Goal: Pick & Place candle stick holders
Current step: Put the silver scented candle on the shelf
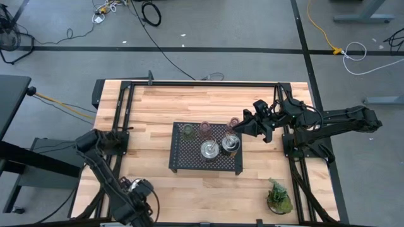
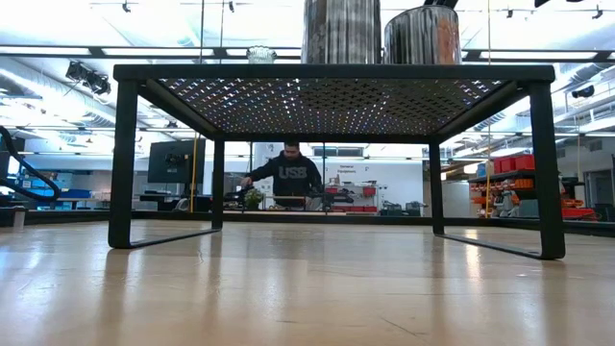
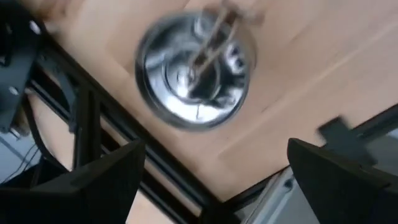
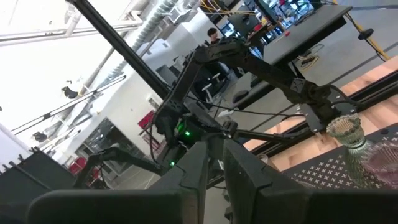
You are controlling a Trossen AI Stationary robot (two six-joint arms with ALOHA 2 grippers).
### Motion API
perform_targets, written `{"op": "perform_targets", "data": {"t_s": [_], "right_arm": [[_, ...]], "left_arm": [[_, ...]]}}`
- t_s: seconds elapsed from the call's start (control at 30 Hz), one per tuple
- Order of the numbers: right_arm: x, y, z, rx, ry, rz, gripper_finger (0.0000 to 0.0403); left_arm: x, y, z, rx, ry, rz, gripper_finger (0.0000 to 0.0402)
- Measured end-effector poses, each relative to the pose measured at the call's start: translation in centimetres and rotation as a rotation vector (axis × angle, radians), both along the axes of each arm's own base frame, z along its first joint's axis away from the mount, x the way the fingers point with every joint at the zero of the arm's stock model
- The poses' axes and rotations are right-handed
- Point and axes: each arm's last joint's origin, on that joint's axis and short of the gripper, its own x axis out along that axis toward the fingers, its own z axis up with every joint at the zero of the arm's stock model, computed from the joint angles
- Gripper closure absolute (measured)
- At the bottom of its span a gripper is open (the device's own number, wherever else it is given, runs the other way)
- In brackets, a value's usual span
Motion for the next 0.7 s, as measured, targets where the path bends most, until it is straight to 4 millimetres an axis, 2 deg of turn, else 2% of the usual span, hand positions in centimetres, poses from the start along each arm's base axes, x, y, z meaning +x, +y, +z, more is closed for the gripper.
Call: {"op": "perform_targets", "data": {"t_s": [0.13,0.2,0.33,0.43,0.53,0.7], "right_arm": [[0.0,0.0,0.0,0.003,-0.004,-0.014,0.0351],[0.0,-0.1,0.1,0.016,-0.004,-0.022,0.0351],[0.0,-0.1,0.1,0.023,-0.001,-0.024,0.0351],[0.0,-0.1,0.1,0.035,0.002,-0.022,0.0351],[0.0,-0.1,0.1,0.041,0.004,-0.021,0.0351],[0.0,-0.1,0.1,0.044,0.003,-0.047,0.0351]], "left_arm": [[-0.7,0.6,-0.9,-0.085,0.014,-0.002,0.0008],[-1.2,1.3,-1.0,-0.063,0.005,0.018,0.0008],[-2.0,2.7,-0.5,-0.057,-0.065,0.06,0.0008],[-2.6,3.5,-0.8,-0.061,-0.137,0.088,0.0008],[-2.8,3.8,-1.3,-0.166,-0.21,0.107,0.0008],[-3.4,4.6,-2.2,-0.176,-0.203,0.107,0.0008]]}}
